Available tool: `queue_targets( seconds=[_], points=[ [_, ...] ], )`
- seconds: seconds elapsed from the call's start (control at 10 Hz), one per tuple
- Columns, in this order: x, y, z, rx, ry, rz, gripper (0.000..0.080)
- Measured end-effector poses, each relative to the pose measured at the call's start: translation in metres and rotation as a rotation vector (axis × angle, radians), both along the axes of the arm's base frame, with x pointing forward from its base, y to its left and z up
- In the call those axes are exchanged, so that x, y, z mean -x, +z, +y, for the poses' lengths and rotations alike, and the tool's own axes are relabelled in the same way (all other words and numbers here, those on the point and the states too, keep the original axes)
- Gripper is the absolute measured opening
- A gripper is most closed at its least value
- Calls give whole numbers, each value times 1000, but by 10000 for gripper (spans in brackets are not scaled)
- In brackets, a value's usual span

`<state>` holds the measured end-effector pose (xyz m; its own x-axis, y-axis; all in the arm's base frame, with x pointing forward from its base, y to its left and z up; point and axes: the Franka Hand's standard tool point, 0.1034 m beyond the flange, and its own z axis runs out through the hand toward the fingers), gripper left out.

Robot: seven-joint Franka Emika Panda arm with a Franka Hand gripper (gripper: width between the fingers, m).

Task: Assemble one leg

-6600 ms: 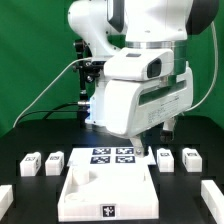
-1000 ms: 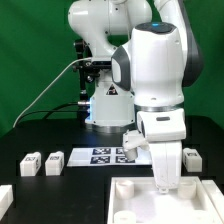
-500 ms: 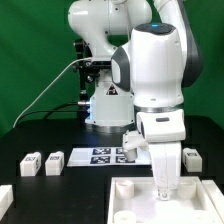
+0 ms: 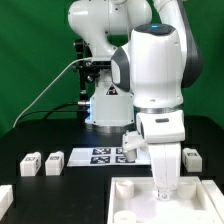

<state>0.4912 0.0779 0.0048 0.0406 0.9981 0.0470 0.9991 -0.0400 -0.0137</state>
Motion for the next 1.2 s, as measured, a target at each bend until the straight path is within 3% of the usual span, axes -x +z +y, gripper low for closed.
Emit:
queue_targets(
  seconds=[0.1, 0.3, 0.5, 0.7, 0.9, 1.2],
  points=[
    [-1, 3, -1, 3, -5, 0, 649],
    [-9, 40, -3, 23, -100, -19, 649],
    [7, 51, 22, 26, -205, -20, 649],
    [26, 46, 55, 17, -522, 17, 649],
    [34, 42, 81, 8, -867, 53, 649],
    [32, 43, 85, -16, -1128, 68, 649]
  ],
)
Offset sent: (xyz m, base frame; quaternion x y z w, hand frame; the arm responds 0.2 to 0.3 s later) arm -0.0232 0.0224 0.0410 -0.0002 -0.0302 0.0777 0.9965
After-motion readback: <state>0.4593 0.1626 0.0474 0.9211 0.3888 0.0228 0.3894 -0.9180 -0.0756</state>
